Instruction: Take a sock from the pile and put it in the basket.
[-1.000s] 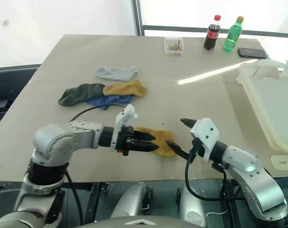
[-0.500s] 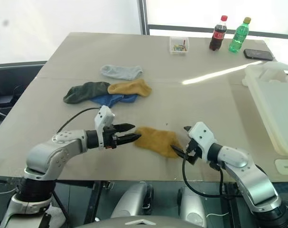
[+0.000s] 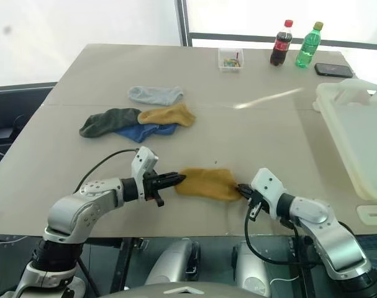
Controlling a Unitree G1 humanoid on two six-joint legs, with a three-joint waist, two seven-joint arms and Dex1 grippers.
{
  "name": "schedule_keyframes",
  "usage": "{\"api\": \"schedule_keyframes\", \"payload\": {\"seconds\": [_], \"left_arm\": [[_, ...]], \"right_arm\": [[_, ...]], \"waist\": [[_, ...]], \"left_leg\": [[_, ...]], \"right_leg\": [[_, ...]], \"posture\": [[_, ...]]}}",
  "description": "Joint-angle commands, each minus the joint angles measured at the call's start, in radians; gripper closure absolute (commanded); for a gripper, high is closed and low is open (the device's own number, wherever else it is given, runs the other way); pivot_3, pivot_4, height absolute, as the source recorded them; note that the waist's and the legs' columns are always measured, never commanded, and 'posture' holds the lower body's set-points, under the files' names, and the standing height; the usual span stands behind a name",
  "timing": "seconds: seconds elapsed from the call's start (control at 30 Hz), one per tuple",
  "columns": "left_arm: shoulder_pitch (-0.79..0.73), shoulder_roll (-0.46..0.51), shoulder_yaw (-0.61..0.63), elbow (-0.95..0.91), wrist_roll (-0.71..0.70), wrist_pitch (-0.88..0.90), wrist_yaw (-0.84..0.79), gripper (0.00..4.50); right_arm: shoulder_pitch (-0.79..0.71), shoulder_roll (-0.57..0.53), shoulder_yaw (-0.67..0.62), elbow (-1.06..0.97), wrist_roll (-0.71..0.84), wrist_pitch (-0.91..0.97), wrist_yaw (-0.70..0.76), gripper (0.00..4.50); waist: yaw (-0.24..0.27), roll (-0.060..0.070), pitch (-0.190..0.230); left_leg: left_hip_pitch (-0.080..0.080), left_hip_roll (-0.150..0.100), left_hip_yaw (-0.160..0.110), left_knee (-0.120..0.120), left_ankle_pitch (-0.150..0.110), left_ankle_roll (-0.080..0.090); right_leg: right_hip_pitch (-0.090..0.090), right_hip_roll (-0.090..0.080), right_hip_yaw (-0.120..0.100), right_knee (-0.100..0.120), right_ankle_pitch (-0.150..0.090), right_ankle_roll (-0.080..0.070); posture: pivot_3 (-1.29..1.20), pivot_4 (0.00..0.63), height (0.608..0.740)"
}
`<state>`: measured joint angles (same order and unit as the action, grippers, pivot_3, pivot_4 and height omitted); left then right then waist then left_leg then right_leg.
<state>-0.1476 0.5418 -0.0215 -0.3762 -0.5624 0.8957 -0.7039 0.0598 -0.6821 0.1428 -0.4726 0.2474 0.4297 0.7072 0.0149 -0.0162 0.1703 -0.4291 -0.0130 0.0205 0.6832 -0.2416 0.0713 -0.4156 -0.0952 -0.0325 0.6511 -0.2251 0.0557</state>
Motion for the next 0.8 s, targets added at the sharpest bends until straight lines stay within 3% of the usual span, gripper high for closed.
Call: {"api": "schedule_keyframes", "payload": {"seconds": [0.03, 0.23, 0.43, 0.53, 0.7, 0.77, 0.8], "left_arm": [[0.019, -0.019, 0.056, -0.126, -0.091, 0.082, 0.056, 4.44], [0.013, -0.077, 0.069, -0.181, -0.143, 0.145, 0.153, 4.44], [0.023, -0.092, 0.03, -0.155, -0.108, 0.136, 0.218, 4.44], [0.041, -0.085, 0.059, -0.142, -0.11, 0.115, 0.218, 3.45], [0.056, 0.024, 0.105, -0.127, -0.037, 0.011, 0.173, 1.02], [0.063, 0.077, 0.117, -0.117, -0.005, -0.035, 0.15, 0.95], [0.046, 0.118, 0.127, -0.089, 0.038, -0.076, 0.143, 0.95]], "right_arm": [[-0.005, -0.048, -0.059, -0.004, 0.016, -0.032, 0.058, 4.5], [-0.063, -0.087, -0.076, 0.054, 0.011, -0.072, 0.118, 4.5], [-0.077, -0.126, -0.069, 0.102, -0.004, -0.098, 0.181, 4.5], [-0.076, -0.126, -0.089, 0.089, 0.057, -0.052, 0.215, 3.56], [-0.049, -0.11, -0.163, 0.028, 0.093, -0.057, 0.178, 1.08], [-0.036, -0.104, -0.205, -0.009, 0.149, -0.028, 0.18, 0.11], [-0.028, -0.103, -0.243, -0.043, 0.2, -0.009, 0.187, 0.05]], "waist": [[0.001, 0.0, 0.0], [0.0, 0.0, 0.0], [0.002, 0.0, 0.0], [0.001, 0.0, 0.0], [0.001, 0.0, 0.0], [0.001, 0.0, 0.0], [0.001, 0.0, 0.0]], "left_leg": [[0.0, 0.0, 0.0, 0.0, 0.0, 0.0], [0.001, 0.0, -0.001, 0.0, 0.0, 0.0], [0.0, 0.0, -0.001, 0.0, 0.0, 0.0], [0.0, 0.0, -0.001, 0.0, 0.0, 0.0], [0.0, 0.001, -0.001, 0.0, 0.0, 0.0], [0.0, 0.001, -0.001, 0.0, 0.0, 0.0], [0.0, 0.001, -0.001, 0.0, 0.0, 0.0]], "right_leg": [[0.0, 0.0, 0.0, 0.0, 0.0, 0.0], [0.001, 0.0, 0.0, 0.0, 0.0, 0.0], [0.001, 0.005, 0.001, 0.0, 0.0, 0.0], [0.001, 0.004, 0.001, 0.0, 0.0, 0.0], [0.001, 0.001, 0.002, 0.0, 0.0, 0.0], [0.0, 0.001, 0.002, -0.001, 0.0, 0.0], [0.0, 0.0, 0.002, -0.001, 0.0, 0.0]], "posture": [[0.0, 0.15, 0.729], [0.0, 0.15, 0.729], [0.0, 0.15, 0.729], [0.0, 0.15, 0.729], [0.0, 0.15, 0.729], [0.0, 0.15, 0.729], [0.0, 0.15, 0.729]]}}
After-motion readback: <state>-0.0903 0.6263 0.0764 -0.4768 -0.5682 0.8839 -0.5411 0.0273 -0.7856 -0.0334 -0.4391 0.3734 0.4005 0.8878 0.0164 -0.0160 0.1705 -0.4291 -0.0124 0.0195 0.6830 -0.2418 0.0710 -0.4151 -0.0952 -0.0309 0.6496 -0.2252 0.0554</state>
